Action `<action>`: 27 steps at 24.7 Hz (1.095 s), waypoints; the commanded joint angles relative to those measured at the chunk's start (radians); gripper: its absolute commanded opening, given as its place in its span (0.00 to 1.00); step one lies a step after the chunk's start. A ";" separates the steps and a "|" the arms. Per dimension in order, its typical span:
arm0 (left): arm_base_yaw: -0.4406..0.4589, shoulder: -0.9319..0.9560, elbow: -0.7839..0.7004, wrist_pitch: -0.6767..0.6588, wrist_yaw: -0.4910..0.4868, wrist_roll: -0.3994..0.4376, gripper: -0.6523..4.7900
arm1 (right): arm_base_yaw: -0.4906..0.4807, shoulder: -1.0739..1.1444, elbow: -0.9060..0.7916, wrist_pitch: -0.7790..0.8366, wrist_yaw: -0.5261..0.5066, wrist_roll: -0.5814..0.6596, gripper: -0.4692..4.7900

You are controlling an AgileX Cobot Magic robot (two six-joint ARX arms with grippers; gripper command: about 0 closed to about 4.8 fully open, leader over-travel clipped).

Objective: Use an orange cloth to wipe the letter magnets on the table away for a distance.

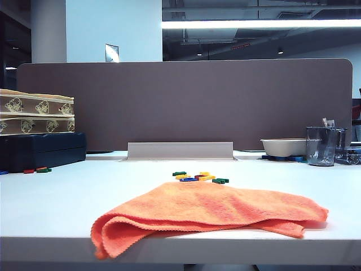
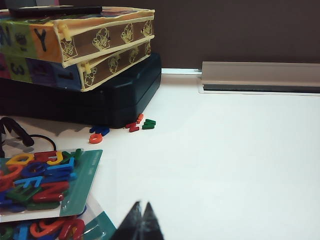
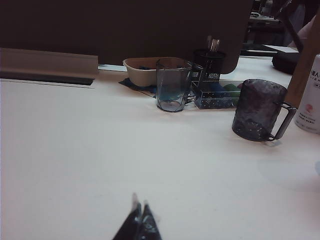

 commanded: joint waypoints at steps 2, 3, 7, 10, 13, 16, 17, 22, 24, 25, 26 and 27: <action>0.001 0.001 0.003 0.013 0.002 0.000 0.11 | 0.000 -0.004 -0.008 0.013 0.001 0.001 0.08; 0.001 0.001 0.003 0.012 0.002 0.000 0.11 | 0.000 -0.004 -0.008 0.013 0.001 0.001 0.08; 0.001 0.001 0.005 0.020 0.005 0.000 0.11 | 0.000 -0.004 -0.008 0.013 0.001 0.001 0.08; 0.001 0.001 0.008 0.048 0.046 0.000 0.12 | 0.000 -0.004 -0.008 0.013 0.001 0.001 0.08; 0.001 0.001 0.033 0.066 0.114 0.000 0.13 | 0.000 -0.004 -0.008 0.013 0.001 0.001 0.08; 0.001 0.001 0.069 0.066 0.126 0.000 0.17 | 0.000 -0.004 -0.008 0.013 0.001 0.001 0.08; 0.001 0.001 0.088 0.066 0.125 0.000 0.17 | 0.000 -0.004 -0.008 0.013 0.001 0.001 0.08; 0.000 0.001 0.133 0.066 0.179 0.001 0.23 | 0.000 -0.004 -0.008 0.013 0.001 0.001 0.08; 0.000 0.001 0.142 0.065 0.205 0.000 0.28 | 0.000 -0.004 -0.008 0.013 0.001 0.001 0.08; 0.000 0.002 0.144 0.066 0.219 0.001 0.28 | 0.000 -0.004 -0.008 0.013 0.001 0.001 0.08; 0.000 0.002 0.146 0.065 0.237 0.000 0.28 | 0.000 -0.004 -0.008 0.013 0.001 0.001 0.08; 0.000 0.003 0.147 0.065 0.250 0.001 0.28 | 0.000 -0.004 -0.008 0.013 0.001 0.001 0.08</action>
